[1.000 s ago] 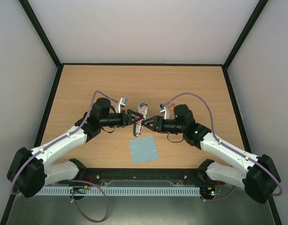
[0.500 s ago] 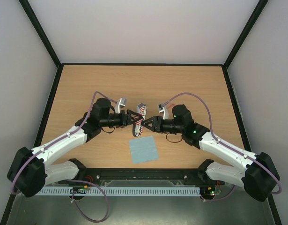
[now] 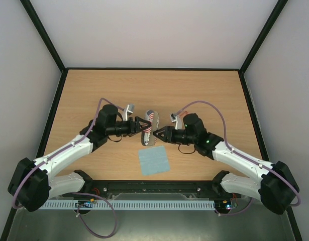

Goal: Organize the sunglasses
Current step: Open the sunglasses case at the center of the board.

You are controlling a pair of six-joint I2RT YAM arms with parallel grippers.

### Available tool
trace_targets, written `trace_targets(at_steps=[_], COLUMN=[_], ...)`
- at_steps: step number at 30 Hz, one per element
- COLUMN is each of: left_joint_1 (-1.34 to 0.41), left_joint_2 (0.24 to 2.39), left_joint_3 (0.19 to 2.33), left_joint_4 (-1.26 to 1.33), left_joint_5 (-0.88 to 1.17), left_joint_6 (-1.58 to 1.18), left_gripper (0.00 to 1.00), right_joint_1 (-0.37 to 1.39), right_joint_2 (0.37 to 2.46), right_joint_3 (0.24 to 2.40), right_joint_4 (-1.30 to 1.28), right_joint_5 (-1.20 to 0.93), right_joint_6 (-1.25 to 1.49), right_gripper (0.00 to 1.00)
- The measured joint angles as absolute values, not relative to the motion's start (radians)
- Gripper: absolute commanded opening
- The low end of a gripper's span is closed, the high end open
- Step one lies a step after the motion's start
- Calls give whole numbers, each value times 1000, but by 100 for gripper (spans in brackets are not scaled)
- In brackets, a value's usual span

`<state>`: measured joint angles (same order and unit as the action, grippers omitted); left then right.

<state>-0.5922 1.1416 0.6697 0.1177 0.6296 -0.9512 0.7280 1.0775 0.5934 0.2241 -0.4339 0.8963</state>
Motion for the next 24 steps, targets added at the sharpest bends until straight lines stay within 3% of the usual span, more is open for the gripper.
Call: trace_targets(at_steps=[10,17,24], left_joint_1=[-597,-595,-579], left_joint_2=[1112,1112,1116], left_joint_3=[670,660,653], left_joint_4=[161,181,189], left_joint_5=[683,690,691], left_joint_6=[-977,-986,-955], left_gripper=[47,48,48], right_joint_1=[728,728,728], right_joint_2=[1106,1106,1086], right_joint_3=[551,551,568], right_joint_4=[161,169,145], right_joint_5=[-387,-397,-389], right_joint_6=[880,883,863], right_gripper=[44,54,54])
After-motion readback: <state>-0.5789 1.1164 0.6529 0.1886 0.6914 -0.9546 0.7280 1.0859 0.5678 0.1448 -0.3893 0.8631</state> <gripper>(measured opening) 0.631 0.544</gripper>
